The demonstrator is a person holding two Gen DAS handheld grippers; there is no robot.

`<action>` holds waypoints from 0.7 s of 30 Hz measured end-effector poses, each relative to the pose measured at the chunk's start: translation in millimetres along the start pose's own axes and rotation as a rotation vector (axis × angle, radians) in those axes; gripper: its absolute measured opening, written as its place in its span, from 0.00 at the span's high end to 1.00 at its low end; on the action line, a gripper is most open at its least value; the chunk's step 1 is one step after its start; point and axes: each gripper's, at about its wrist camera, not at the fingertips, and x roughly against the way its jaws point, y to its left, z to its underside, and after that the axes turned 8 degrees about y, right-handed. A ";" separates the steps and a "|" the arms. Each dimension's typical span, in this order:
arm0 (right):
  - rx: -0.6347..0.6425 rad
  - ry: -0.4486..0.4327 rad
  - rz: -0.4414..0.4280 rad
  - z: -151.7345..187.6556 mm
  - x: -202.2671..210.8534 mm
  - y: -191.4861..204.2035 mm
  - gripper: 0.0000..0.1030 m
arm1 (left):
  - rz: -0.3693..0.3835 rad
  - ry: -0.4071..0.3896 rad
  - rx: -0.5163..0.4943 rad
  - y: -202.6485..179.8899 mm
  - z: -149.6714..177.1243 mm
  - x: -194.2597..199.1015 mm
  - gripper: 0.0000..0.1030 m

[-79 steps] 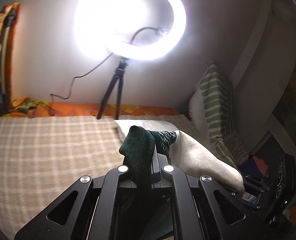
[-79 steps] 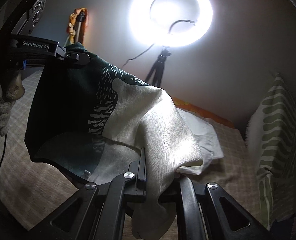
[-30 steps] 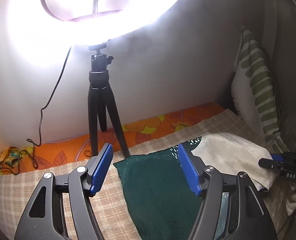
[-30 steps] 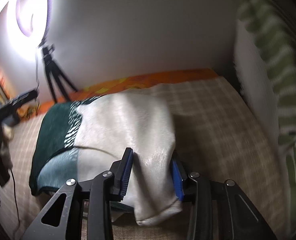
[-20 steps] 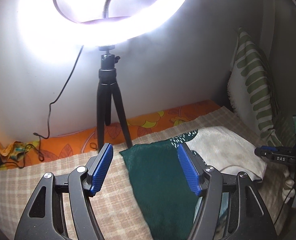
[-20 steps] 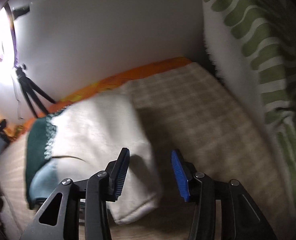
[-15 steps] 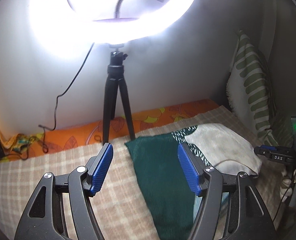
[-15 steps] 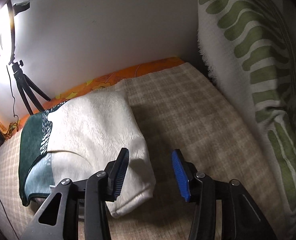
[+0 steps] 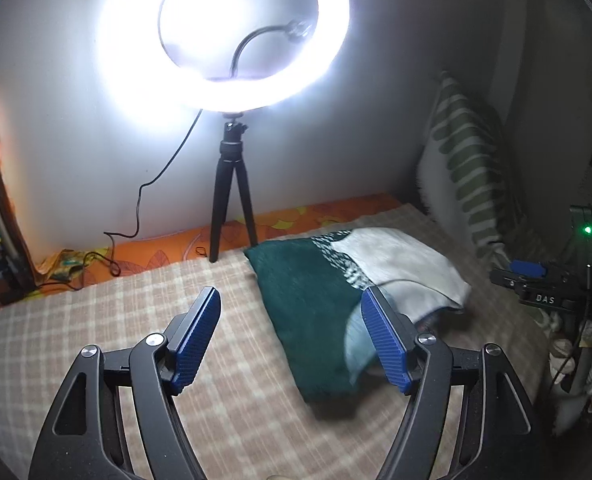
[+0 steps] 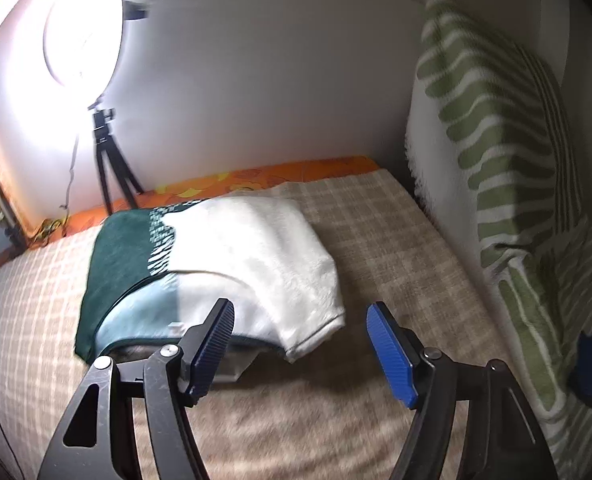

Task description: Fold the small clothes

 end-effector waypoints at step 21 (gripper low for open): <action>0.124 -0.157 -0.037 94.0 129.1 117.9 0.10 | 0.000 -0.071 -0.043 -13.1 97.4 115.6 0.20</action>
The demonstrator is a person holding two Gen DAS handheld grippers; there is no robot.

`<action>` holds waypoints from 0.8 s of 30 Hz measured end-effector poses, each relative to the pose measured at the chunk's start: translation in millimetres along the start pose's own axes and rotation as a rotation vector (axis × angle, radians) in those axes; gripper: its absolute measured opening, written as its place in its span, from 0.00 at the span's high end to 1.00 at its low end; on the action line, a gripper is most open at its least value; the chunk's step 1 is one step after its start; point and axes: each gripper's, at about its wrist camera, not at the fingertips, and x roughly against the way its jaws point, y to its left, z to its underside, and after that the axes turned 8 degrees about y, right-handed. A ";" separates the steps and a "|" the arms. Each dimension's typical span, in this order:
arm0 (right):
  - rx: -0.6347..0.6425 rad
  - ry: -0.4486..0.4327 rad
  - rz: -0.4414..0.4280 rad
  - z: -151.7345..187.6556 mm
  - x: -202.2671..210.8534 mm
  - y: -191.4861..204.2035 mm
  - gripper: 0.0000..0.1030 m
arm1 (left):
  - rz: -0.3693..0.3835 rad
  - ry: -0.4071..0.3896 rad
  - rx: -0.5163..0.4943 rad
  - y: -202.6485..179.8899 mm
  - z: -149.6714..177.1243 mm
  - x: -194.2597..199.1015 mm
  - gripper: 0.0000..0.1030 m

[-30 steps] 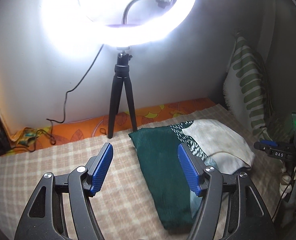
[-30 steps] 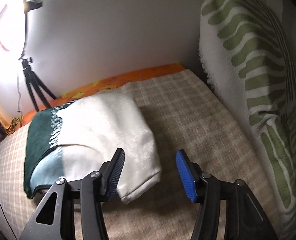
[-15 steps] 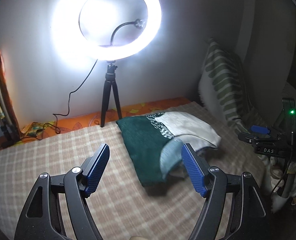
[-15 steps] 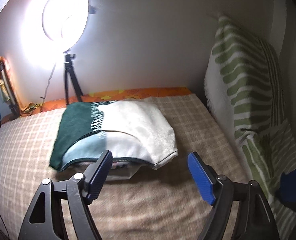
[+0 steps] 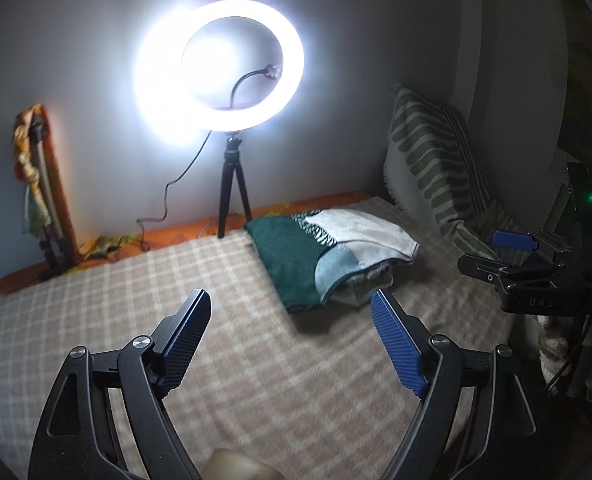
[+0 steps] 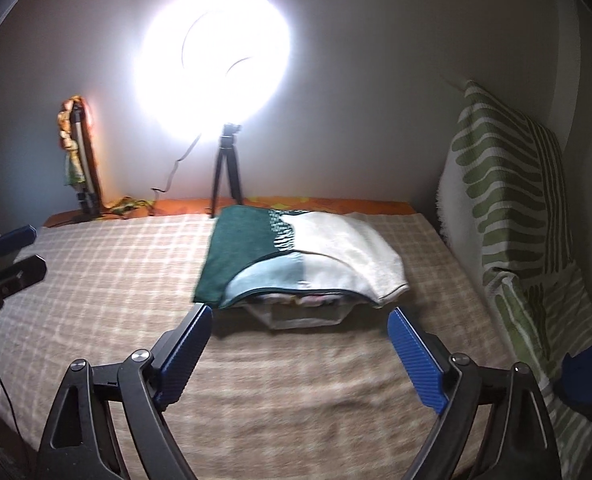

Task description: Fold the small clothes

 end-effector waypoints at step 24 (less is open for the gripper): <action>-0.157 0.040 -0.041 70.7 -63.3 57.8 0.01 | -0.091 0.088 0.010 28.6 81.7 -8.9 0.01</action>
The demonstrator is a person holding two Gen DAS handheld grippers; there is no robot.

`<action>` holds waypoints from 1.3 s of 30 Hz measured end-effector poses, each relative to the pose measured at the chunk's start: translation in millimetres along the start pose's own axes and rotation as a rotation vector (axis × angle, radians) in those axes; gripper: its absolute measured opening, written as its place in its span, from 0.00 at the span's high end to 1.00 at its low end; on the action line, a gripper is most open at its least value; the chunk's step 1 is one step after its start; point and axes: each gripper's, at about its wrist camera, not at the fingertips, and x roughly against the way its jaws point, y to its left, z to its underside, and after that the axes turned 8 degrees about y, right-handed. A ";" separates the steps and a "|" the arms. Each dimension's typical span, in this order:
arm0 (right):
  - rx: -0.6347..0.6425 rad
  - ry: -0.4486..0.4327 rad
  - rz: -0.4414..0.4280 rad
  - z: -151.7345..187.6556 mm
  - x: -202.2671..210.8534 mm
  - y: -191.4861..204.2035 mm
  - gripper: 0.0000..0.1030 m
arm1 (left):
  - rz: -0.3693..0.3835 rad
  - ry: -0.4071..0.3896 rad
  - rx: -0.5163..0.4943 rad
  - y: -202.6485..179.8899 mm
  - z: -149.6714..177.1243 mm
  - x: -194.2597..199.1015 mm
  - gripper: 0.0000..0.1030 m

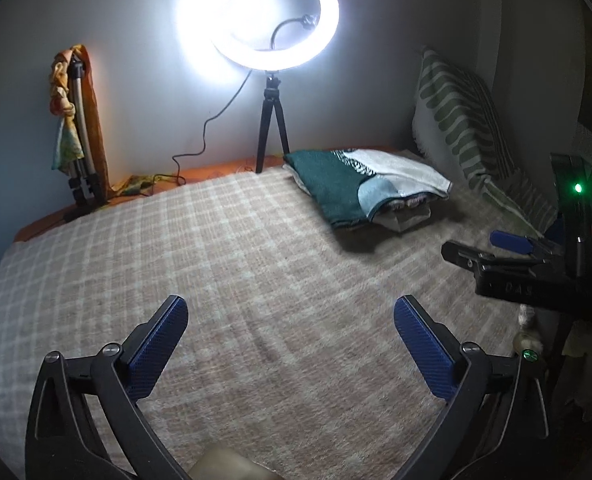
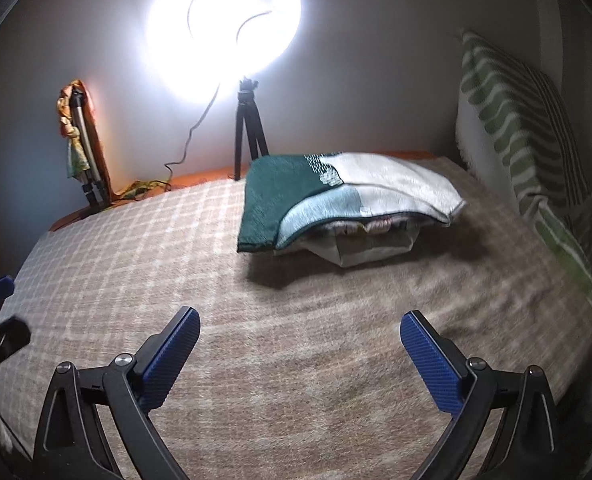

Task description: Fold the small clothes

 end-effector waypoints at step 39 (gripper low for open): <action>-0.014 -0.029 0.007 2.8 -13.5 4.6 0.00 | -0.034 0.011 -0.080 -5.6 26.0 -26.0 0.01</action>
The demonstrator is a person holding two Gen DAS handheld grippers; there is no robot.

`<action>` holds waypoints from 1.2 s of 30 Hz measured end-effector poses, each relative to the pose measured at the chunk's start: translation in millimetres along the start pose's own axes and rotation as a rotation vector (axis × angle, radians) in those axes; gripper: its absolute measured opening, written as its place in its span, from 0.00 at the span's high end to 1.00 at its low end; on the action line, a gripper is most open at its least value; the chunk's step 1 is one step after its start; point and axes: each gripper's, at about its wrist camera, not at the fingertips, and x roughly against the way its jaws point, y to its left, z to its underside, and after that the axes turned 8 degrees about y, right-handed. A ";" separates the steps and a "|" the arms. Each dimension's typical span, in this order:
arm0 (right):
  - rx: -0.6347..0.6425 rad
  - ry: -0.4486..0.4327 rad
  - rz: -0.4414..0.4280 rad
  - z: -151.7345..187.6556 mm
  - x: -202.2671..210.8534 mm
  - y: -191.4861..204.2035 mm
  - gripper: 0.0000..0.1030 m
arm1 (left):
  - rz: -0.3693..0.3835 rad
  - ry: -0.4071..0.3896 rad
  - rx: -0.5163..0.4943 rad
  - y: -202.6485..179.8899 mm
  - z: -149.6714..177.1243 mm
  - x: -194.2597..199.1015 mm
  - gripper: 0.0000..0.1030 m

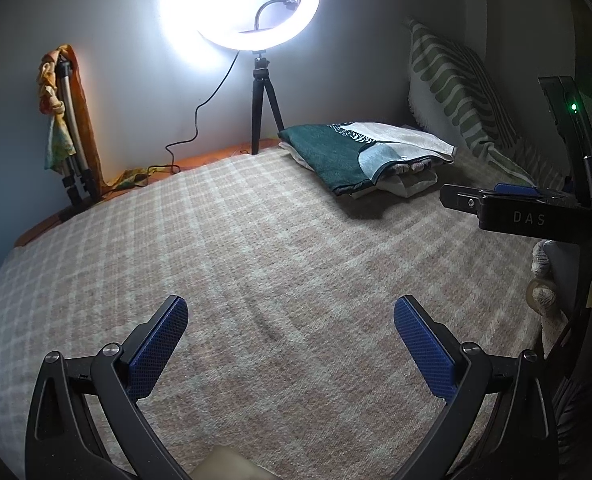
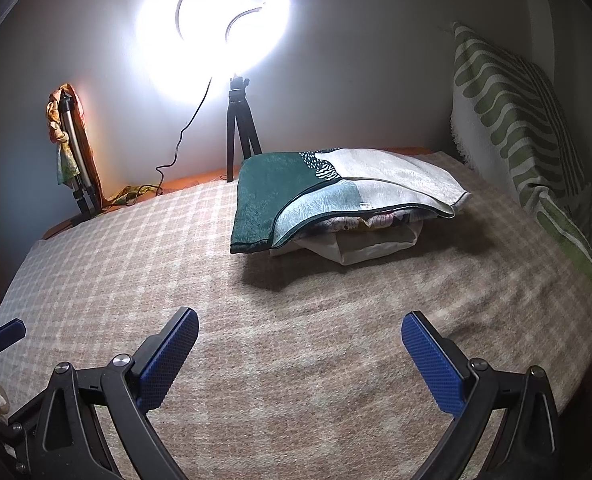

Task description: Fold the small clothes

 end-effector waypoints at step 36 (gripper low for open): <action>-0.019 0.005 -0.016 0.2 0.5 3.2 0.00 | 0.016 0.011 0.018 1.3 0.9 0.7 0.01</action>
